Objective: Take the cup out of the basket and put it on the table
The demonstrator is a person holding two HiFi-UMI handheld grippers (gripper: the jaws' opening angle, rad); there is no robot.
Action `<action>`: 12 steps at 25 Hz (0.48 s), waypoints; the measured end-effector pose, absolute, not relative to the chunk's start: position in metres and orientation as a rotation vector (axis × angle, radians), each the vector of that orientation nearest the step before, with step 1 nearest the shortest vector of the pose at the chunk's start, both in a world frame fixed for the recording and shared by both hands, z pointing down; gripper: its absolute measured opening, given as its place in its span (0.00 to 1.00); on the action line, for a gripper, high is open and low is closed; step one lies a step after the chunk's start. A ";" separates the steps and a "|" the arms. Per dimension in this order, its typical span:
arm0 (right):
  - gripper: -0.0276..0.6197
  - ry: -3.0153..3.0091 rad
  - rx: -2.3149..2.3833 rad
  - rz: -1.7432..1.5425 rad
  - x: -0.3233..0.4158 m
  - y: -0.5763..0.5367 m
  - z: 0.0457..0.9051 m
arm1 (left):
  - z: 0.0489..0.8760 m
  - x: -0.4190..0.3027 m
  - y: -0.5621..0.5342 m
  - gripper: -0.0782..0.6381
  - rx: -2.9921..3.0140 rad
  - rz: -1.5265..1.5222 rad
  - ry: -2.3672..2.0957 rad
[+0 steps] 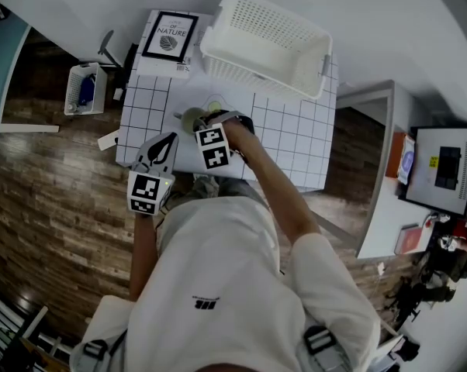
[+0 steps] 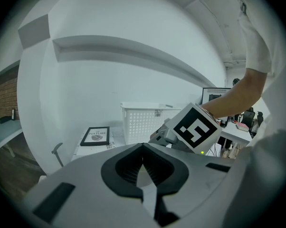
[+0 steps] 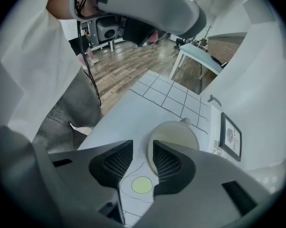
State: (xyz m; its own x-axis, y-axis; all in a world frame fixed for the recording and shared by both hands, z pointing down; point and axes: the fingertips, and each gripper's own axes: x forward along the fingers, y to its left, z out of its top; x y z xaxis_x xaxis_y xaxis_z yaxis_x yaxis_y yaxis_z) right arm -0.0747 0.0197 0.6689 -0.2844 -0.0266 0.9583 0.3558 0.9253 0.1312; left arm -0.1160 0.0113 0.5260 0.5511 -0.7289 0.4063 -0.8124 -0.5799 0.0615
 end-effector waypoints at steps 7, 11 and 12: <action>0.25 -1.866 -0.158 -0.381 -0.065 0.015 0.653 | 0.522 -0.120 0.010 0.12 2.551 0.488 -1.296; 0.25 -1.974 -0.020 -0.383 -0.063 0.012 0.625 | 0.517 -0.121 0.010 0.12 2.567 0.473 -1.293; 0.25 -2.014 0.026 -0.380 -0.064 0.010 0.615 | 0.515 -0.121 0.010 0.12 2.573 0.471 -1.293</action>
State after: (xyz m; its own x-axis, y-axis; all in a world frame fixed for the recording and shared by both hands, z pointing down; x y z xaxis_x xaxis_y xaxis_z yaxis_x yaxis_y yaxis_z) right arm -0.0636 0.0103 0.6148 -0.4602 -0.1827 0.8688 0.1461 0.9497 0.2771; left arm -0.1210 0.0099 0.5151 0.5608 -0.7359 0.3794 -0.8076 -0.5872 0.0547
